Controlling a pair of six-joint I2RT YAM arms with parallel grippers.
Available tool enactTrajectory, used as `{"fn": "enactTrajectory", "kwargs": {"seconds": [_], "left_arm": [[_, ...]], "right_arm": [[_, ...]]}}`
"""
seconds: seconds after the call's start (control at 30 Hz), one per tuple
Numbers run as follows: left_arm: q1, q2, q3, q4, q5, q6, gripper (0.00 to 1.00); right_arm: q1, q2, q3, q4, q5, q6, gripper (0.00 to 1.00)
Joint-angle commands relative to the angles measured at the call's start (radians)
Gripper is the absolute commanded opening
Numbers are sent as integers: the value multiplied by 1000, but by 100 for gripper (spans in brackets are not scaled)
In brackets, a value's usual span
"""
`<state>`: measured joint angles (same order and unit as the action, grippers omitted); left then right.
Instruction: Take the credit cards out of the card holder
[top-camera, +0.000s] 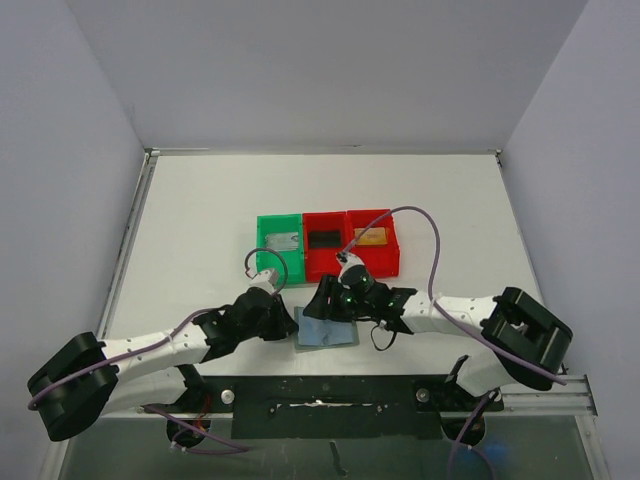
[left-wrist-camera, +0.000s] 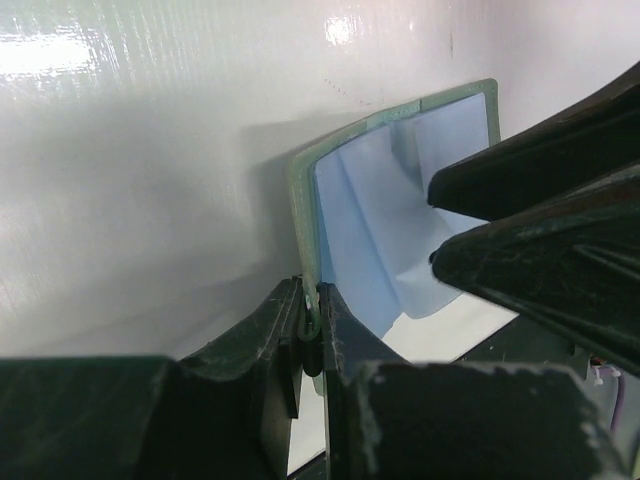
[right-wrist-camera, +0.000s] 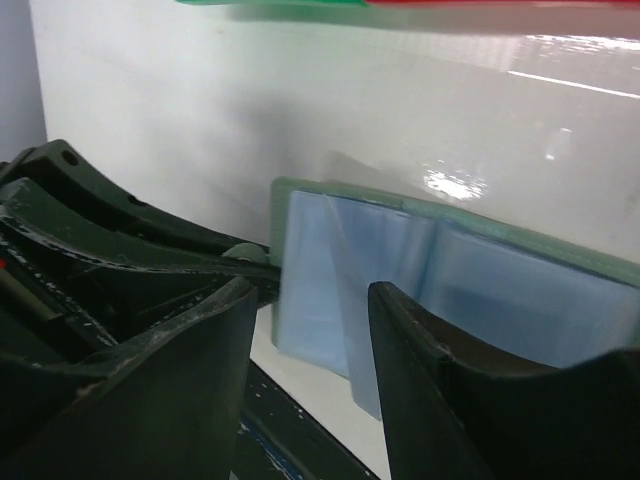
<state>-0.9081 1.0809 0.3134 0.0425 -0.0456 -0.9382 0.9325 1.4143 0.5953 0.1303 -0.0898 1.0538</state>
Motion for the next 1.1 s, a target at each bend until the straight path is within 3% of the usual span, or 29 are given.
{"fn": "enactTrajectory", "kwargs": {"seconds": [0.0, 0.17, 0.3, 0.43, 1.07], "left_arm": [[2, -18, 22, 51, -2, 6, 1], [3, -32, 19, 41, -14, -3, 1], [5, -37, 12, 38, -19, -4, 1], [5, -33, 7, 51, -15, -4, 1], [4, -18, 24, 44, -3, 0, 0]], "right_arm": [[18, 41, 64, 187, -107, -19, 50], [21, -58, 33, 134, 6, -4, 52], [7, -180, 28, -128, 199, -11, 60], [-13, -214, 23, -319, 256, -10, 63], [14, -98, -2, -233, 193, 11, 57]]}}
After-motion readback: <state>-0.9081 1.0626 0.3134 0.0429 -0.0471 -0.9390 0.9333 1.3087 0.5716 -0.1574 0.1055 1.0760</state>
